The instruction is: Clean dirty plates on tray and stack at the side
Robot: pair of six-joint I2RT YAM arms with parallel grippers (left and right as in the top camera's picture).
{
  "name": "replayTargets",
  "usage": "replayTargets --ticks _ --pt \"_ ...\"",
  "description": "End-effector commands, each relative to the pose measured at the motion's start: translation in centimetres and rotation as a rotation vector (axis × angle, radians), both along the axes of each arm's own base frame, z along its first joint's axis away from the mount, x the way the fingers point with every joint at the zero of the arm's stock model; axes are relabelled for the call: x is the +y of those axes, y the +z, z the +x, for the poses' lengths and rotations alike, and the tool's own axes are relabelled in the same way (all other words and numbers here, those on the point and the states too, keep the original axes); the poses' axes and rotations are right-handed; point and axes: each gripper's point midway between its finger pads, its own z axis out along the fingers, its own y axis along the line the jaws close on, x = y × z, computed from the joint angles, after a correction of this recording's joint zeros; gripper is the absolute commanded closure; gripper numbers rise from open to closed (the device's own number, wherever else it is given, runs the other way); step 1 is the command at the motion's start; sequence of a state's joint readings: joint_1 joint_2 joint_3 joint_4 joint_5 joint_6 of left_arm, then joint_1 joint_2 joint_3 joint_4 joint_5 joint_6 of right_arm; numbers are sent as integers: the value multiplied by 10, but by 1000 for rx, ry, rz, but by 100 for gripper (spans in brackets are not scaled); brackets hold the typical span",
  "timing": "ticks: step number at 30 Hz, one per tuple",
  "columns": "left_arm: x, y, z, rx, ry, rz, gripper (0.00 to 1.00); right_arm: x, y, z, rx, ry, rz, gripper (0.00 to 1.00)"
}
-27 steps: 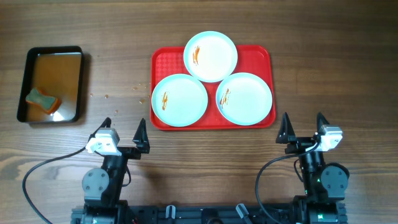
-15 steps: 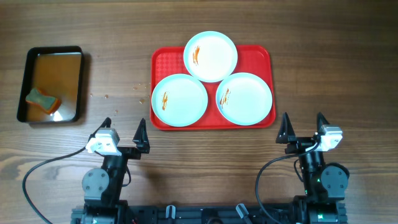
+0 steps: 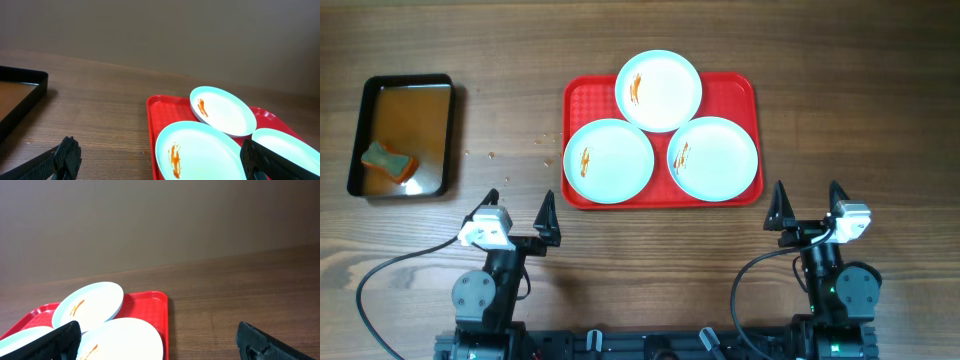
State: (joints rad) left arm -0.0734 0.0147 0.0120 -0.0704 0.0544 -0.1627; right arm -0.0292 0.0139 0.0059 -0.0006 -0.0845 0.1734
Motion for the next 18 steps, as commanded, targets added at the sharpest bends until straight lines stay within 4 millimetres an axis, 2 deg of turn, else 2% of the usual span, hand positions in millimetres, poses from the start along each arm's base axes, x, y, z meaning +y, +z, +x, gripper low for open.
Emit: replayTargets --ticks 1,5,7,8,9,11,13,14,15,17,18 --pt "-1 -2 0 1 -8 -10 0 -3 0 0 0 -14 -14 0" --pt "-4 0 -1 -3 -24 -32 0 -3 0 0 1 -14 -14 0" --pt "-41 7 -10 32 -231 -271 0 -3 0 0 1 -14 -14 0" --pt "-65 10 -22 89 -374 -410 0 -3 0 0 1 -14 -14 0" --pt "-79 11 -31 143 -465 -495 0 -3 0 0 0 -14 -14 1" --pt "-93 13 -42 236 -549 -657 0 -3 0 0 1 -14 -14 0" --pt "-94 15 -42 313 -533 -836 0 -3 0 0 0 -14 -14 0" --pt "-92 22 -41 313 -522 -907 0 -3 0 0 0 -14 -14 0" --pt "-91 68 -47 145 -613 -934 0 -3 0 0 1 -14 -14 0" --pt "-81 101 -50 -24 -627 -916 0 -3 0 0 1 -14 -14 0" --pt "-72 111 -47 -73 -585 -929 1 -3 0 0 1 -14 -14 0"
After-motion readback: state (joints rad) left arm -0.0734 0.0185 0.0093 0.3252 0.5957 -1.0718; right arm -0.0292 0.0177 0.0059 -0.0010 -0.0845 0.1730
